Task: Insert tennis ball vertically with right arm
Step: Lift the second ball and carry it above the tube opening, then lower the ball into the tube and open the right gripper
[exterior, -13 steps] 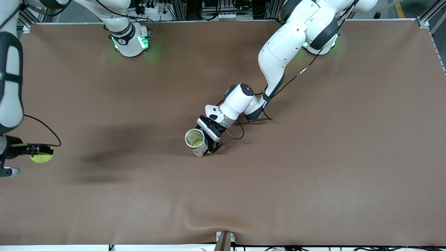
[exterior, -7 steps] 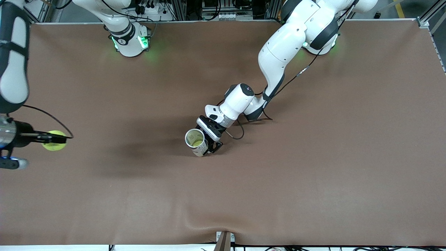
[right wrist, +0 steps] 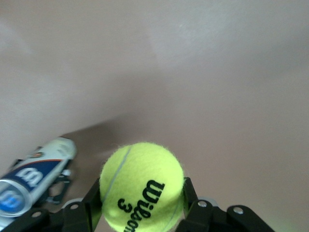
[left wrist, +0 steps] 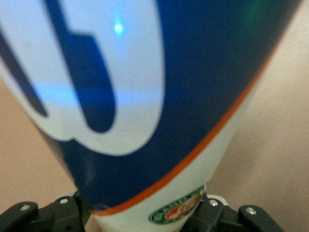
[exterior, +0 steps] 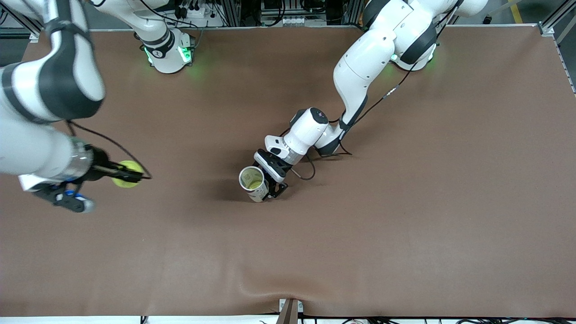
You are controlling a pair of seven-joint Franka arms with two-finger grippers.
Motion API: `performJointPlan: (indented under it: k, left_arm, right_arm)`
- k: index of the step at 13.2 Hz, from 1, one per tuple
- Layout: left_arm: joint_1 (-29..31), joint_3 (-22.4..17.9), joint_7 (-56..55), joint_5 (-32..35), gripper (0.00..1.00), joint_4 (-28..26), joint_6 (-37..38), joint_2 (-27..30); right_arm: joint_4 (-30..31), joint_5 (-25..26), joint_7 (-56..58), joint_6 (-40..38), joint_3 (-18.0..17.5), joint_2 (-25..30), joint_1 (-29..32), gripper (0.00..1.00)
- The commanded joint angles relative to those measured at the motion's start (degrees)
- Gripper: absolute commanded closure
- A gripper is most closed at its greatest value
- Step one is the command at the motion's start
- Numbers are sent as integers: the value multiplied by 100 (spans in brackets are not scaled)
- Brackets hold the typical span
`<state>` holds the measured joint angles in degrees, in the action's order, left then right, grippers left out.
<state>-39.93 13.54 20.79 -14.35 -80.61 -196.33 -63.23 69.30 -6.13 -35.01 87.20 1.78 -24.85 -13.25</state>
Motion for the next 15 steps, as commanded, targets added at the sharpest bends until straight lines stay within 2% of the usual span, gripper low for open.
performJointPlan:
  k: [1,7,12,15]
  left_arm:
    - [-103,-71,4,-156,21,186,8,-242]
    - [-121,-71,4,-156,21,195,8,-268]
    - [-121,-80,4,-156,21,195,8,-277]
    - [-121,-71,4,-156,21,195,7,-277]
  right_arm:
    - [-57,-82,-1083,331,86,-2,-642,100]
    - [-39,-21,-2887,1667,95,-661,-1776,100]
    - [-4,94,-3240,2055,103,-1074,-2015,100]
    - [14,94,-3240,2055,103,-1101,-2033,100]
